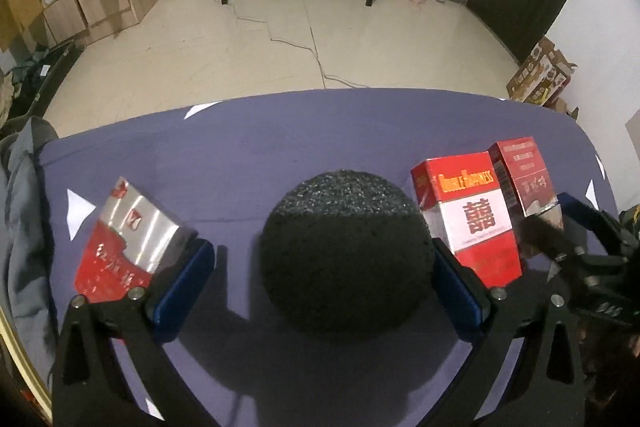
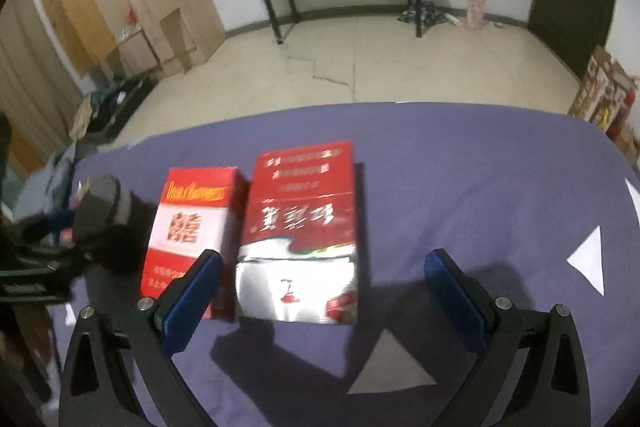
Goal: Organize rigid objects
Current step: 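Grasp a black cylinder with the left tool while the right tool grasps a red-white pack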
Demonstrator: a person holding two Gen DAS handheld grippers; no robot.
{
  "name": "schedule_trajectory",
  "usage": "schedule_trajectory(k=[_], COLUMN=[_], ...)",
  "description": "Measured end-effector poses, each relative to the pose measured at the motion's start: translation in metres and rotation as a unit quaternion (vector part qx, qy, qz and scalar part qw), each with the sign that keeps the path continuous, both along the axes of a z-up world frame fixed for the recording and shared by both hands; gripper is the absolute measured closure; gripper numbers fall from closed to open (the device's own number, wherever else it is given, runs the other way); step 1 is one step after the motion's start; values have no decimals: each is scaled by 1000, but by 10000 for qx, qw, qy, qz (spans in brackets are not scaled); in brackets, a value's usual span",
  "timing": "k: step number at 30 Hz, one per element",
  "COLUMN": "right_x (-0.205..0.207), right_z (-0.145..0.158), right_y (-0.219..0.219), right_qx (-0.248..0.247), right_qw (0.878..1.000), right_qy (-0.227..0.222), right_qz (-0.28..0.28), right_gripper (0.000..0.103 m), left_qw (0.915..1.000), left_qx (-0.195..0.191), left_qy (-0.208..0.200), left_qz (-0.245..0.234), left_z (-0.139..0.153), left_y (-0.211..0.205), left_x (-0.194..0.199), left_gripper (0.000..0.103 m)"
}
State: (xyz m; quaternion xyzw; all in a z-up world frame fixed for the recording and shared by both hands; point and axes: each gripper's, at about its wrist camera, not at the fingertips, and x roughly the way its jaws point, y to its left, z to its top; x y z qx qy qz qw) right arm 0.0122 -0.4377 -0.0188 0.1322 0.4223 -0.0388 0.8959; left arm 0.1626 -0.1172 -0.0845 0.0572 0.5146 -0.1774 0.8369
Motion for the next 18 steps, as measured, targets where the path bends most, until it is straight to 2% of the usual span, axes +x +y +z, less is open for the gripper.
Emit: schedule_trajectory(k=[1,3,5,7,9,12,13,16,18], right_x=[-2,-1,-2,-2,-1,3,2,-7,-21], right_z=[0,-3,-6,-5,-10,-12,-9,4,14], right_y=[-3,-2,5,14,18,18,15,13,21], right_qx=[29,-218,-348,-303,-414,-527,-476,-325,-414], right_qw=[10000,9998,9993,9991,9989,9986,9989,9994,9988], right_qy=[-73,-18,14,-83,10,1,-54,-147,-227], right_qz=[-30,29,140,279,216,50,19,9,93], right_gripper=[0,1,3,3,5,30,46,46,46], left_qw=[10000,10000,9997,9997,9996,9992,9987,9965,9938], left_qx=[-3,-89,-253,-217,-269,-347,-405,-679,-842], left_qy=[-4,31,60,2,-25,-212,-304,-452,-551], left_qz=[3,-8,40,67,18,-39,-13,194,465], left_z=[-1,-2,-1,3,8,27,37,65,87], left_y=[0,-1,2,2,2,12,20,54,90], left_x=[0,-3,-4,-6,-7,-16,-23,-39,-54], left_gripper=[4,23,31,32,32,32,32,32,32])
